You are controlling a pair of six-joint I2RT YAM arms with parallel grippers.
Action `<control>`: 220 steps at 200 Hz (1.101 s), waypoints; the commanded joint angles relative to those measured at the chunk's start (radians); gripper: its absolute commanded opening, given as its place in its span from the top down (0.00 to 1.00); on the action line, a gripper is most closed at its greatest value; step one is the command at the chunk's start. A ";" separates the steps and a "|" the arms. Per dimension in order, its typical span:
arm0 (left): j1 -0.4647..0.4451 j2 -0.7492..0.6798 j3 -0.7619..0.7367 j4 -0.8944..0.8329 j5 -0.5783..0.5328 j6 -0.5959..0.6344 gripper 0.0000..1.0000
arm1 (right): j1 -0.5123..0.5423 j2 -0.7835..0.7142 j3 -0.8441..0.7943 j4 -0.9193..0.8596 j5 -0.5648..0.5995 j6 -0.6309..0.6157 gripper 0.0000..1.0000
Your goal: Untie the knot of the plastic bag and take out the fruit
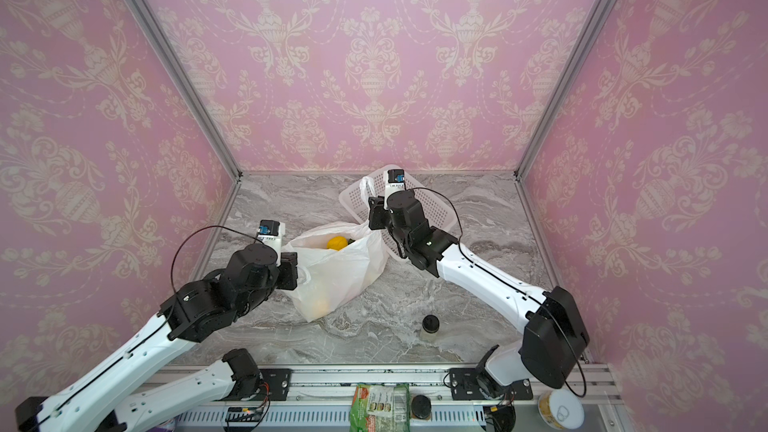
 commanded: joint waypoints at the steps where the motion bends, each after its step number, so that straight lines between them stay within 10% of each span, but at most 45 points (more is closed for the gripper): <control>1: 0.079 0.011 0.031 0.036 0.047 0.055 1.00 | -0.001 0.017 0.048 -0.036 0.017 -0.003 0.90; 87: 0.749 0.374 0.430 0.122 0.623 0.087 1.00 | 0.001 0.327 0.551 -0.173 -0.110 0.053 1.00; 156: 0.828 0.510 0.852 -0.019 0.651 0.114 1.00 | 0.004 0.617 1.122 -0.289 -0.217 -0.030 1.00; 184: 0.827 0.412 0.755 -0.022 0.658 0.106 1.00 | 0.015 0.619 1.091 -0.273 -0.220 -0.053 1.00; 220: 0.825 0.128 0.283 0.083 0.677 0.046 1.00 | 0.035 0.474 0.650 -0.045 -0.158 -0.027 1.00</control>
